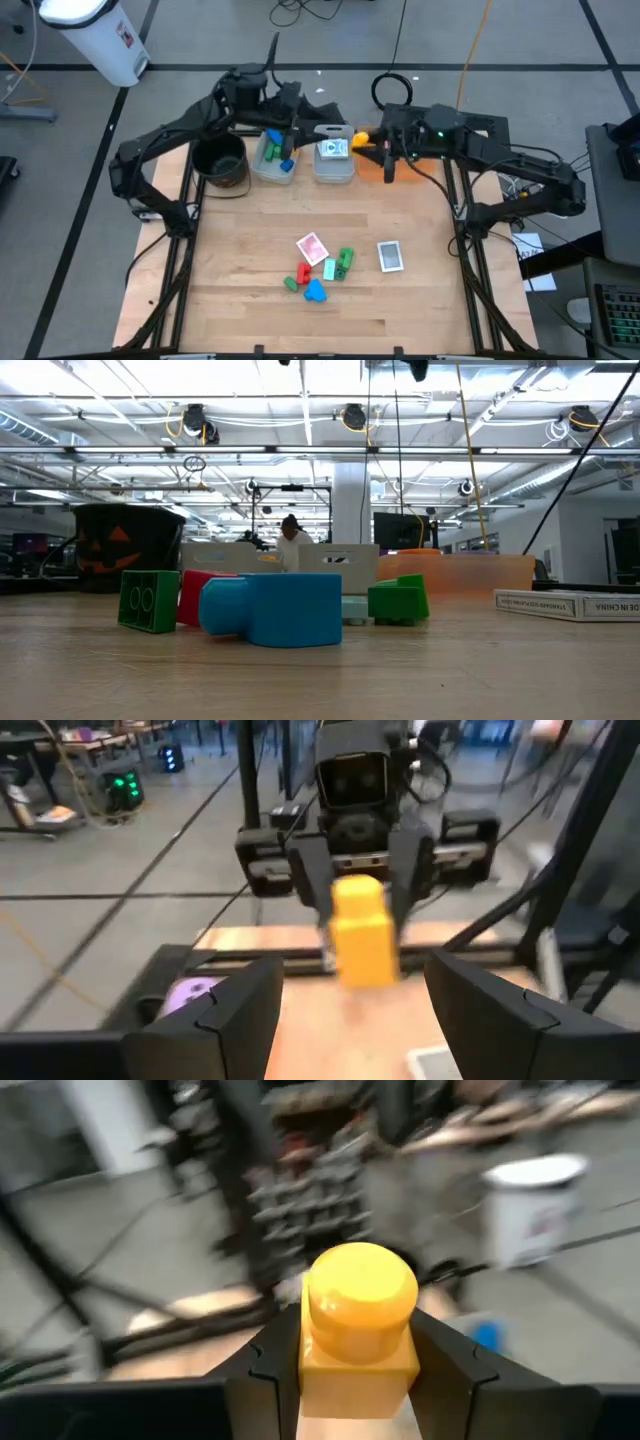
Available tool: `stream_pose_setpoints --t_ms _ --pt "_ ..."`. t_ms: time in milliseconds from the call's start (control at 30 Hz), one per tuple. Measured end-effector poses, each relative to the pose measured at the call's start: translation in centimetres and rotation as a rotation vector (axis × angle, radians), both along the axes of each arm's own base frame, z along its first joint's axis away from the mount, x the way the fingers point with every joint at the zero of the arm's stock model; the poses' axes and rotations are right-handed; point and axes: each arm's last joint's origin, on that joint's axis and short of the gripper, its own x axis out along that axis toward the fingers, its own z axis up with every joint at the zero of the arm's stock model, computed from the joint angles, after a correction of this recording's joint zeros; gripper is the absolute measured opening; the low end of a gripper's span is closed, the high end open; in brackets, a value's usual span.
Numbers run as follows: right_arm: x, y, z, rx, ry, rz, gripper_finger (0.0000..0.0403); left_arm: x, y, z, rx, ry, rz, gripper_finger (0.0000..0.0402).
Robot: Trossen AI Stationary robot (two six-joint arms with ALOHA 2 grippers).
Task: Pick & Place Toys
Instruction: Put the yellow game piece into the left gray bin
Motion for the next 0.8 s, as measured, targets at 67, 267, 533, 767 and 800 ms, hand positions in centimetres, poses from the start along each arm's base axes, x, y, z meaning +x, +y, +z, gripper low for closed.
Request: stream_pose_setpoints --t_ms 67,267,533,767,800 --pt "0.5 -0.5 -0.4 0.053 0.024 0.103 0.0121 0.0 -0.5 0.8 0.041 0.032 0.002 0.0253" --pt "2.5 -1.8 -2.5 0.201 0.093 0.303 0.0121 1.8 -2.2 1.6 0.017 0.121 -0.043 0.0253" --pt "4.0 -1.7 -4.3 0.054 0.181 0.275 0.0121 4.7 -3.0 0.7 -0.255 0.223 -0.023 0.0253" --pt "3.9 -1.5 -4.5 -0.195 0.271 0.086 0.0121 4.4 -2.7 0.0 -0.444 0.308 0.19 0.0253" --pt "3.9 -1.4 -4.4 -0.235 0.275 0.067 0.0121 4.3 -2.5 -0.2 -0.472 0.322 0.235 0.0253"
